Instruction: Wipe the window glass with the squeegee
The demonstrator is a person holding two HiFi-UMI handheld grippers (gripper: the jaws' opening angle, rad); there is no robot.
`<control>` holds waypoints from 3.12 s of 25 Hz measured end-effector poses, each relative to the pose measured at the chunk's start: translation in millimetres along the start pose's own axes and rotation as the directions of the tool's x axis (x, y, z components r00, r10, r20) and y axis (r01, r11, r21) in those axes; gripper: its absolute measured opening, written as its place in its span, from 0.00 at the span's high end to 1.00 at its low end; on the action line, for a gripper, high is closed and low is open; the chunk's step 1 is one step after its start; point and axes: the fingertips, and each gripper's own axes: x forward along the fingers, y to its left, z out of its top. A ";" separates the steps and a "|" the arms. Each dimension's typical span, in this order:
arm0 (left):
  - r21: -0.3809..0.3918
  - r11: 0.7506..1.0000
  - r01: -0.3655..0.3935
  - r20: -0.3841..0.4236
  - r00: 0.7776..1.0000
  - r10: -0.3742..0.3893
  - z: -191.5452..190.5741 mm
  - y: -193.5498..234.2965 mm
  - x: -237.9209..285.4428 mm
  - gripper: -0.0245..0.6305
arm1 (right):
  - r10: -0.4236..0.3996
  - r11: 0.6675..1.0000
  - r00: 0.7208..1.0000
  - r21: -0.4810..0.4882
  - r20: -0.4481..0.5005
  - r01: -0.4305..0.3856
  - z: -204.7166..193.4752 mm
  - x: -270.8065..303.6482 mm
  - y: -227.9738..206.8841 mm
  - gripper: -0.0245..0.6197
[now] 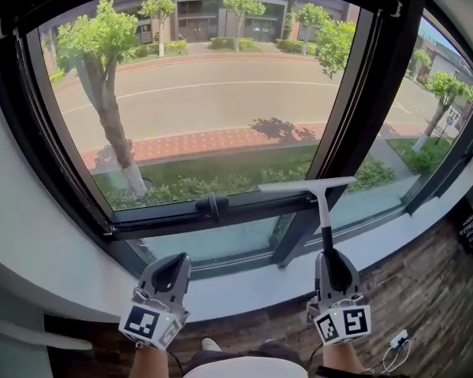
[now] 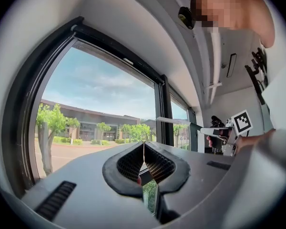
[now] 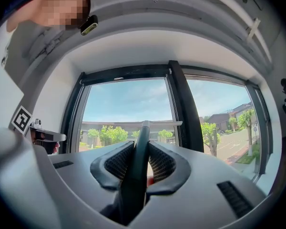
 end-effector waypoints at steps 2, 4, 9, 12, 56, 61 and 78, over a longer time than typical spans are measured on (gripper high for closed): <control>0.000 1.000 0.030 0.014 0.999 -0.030 7.0 12.0 2.3 0.93 | -0.026 1.000 1.000 -0.005 0.005 0.026 5.1 6.0 7.2 0.81; -0.006 0.999 0.046 0.021 0.999 -0.046 11.0 22.4 3.6 0.93 | -0.039 0.999 0.999 -0.008 0.009 0.039 10.8 13.8 12.9 0.81; -0.030 0.998 0.055 0.028 0.998 -0.055 18.8 33.1 14.8 0.93 | -0.040 0.999 0.994 -0.030 0.102 0.043 59.0 58.5 5.8 0.81; -0.014 0.998 0.061 0.040 0.997 -0.061 25.8 26.9 20.5 0.93 | -0.034 0.997 0.982 -0.059 0.187 0.046 103.8 93.6 -5.1 0.81; -0.005 1.000 -0.031 0.033 0.999 0.031 26.3 -0.9 56.5 0.93 | 0.061 0.997 0.913 -0.073 0.404 -0.034 273.4 293.6 -75.5 0.81; -0.001 1.000 -0.019 0.035 0.999 0.019 29.7 -2.9 63.4 0.93 | 0.053 0.997 0.911 -0.067 0.410 -0.027 261.9 293.0 -75.3 0.81; 0.032 0.999 0.012 0.079 0.997 -0.014 54.3 9.3 94.9 0.93 | 0.021 0.998 0.942 -0.066 0.335 0.001 164.2 266.9 -74.4 0.81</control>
